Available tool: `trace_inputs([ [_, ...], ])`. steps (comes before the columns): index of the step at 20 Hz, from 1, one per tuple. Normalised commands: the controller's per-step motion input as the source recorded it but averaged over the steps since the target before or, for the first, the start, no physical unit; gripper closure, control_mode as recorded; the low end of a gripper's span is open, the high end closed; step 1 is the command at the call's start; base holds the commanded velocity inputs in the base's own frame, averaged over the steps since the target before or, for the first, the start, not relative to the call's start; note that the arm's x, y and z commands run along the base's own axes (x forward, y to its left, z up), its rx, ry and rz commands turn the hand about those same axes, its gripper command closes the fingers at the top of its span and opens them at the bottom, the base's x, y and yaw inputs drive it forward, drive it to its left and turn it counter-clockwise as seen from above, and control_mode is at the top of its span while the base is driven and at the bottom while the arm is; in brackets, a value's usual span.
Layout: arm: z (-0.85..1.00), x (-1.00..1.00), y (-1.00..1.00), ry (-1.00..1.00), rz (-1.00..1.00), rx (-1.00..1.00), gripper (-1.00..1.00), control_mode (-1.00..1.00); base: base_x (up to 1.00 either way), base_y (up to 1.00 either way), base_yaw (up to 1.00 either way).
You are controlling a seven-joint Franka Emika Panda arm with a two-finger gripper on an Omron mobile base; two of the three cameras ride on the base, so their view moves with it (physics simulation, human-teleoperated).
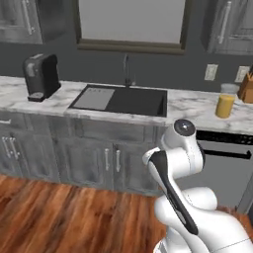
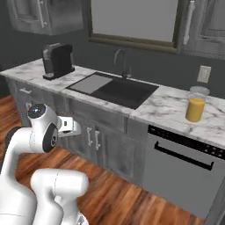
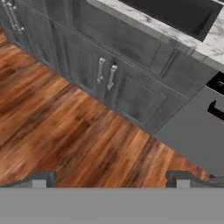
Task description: Place the pitcher and cup on the dining counter for serving.
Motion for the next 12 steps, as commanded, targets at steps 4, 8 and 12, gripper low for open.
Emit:
trace_inputs([
  [4, 0.0, 0.0, 0.0, 0.0, 0.0, 0.0, -1.0, 1.0, 0.2, -0.43, -0.6],
  [8, 0.0, 0.0, 0.0, 0.0, 0.0, 0.0, -1.0, 1.0, 0.36, -0.53, -0.48],
  [12, 0.0, 0.0, 0.0, 0.0, 0.0, 0.0, -1.0, 1.0, 0.73, -0.19, -0.27],
])
